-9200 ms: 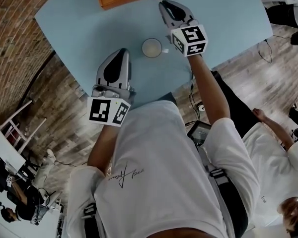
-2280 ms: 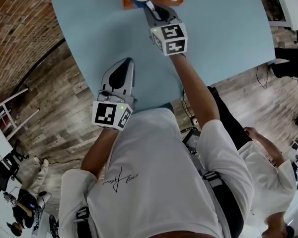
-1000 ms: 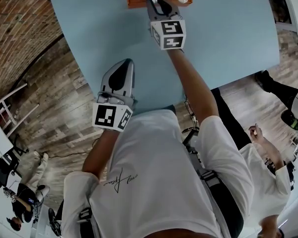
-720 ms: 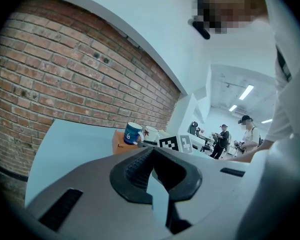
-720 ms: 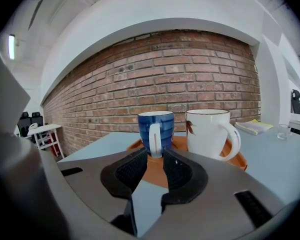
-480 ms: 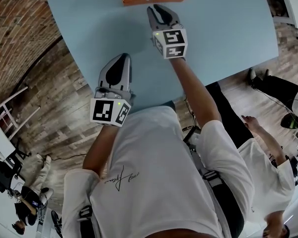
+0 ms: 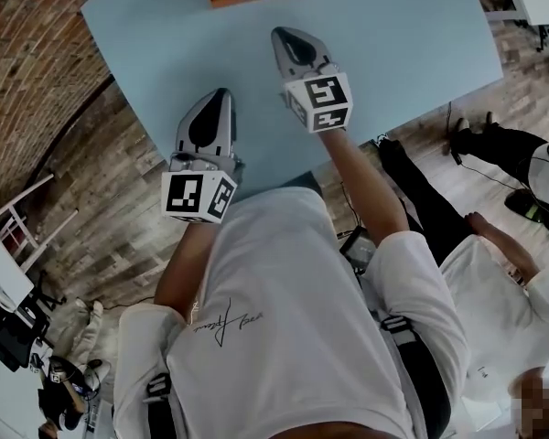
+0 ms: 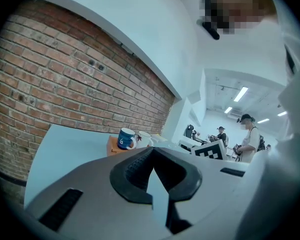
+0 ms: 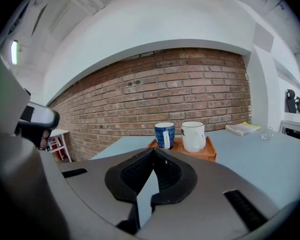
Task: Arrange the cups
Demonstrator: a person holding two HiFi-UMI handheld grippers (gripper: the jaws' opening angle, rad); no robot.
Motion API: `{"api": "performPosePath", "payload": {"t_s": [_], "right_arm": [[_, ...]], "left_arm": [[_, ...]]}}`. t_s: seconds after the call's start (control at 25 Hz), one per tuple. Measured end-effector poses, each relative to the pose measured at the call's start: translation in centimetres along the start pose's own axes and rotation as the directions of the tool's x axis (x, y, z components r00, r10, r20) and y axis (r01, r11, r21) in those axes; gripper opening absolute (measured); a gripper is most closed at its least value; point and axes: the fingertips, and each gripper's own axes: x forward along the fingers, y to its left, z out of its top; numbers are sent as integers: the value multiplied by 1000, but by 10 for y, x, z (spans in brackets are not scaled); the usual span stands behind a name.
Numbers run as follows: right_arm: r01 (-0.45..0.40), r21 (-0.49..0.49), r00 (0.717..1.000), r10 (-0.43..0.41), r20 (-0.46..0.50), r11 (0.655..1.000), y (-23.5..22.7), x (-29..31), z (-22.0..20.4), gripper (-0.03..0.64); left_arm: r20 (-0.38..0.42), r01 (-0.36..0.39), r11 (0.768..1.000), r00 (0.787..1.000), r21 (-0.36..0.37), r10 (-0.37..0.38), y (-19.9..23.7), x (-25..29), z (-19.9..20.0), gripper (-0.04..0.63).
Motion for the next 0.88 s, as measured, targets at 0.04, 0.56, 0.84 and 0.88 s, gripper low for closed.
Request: {"api": "performPosePath", "payload": {"t_s": [0.04, 0.56, 0.84, 0.88], "right_arm": [[1, 5, 1000, -1, 6, 1000, 2, -7, 3, 21], [7, 13, 1000, -7, 28, 1000, 35, -93, 23, 20], [20, 29, 999, -21, 44, 999, 43, -142, 32, 20], [22, 30, 999, -23, 48, 999, 44, -147, 33, 20]], "left_arm": [[3, 5, 1000, 1000, 2, -5, -3, -1, 1, 8], [35, 64, 997, 997, 31, -65, -40, -23, 7, 8], [37, 89, 994, 995, 59, -92, -68, -40, 3, 8], [37, 93, 994, 995, 63, -95, -72, -41, 3, 8]]}}
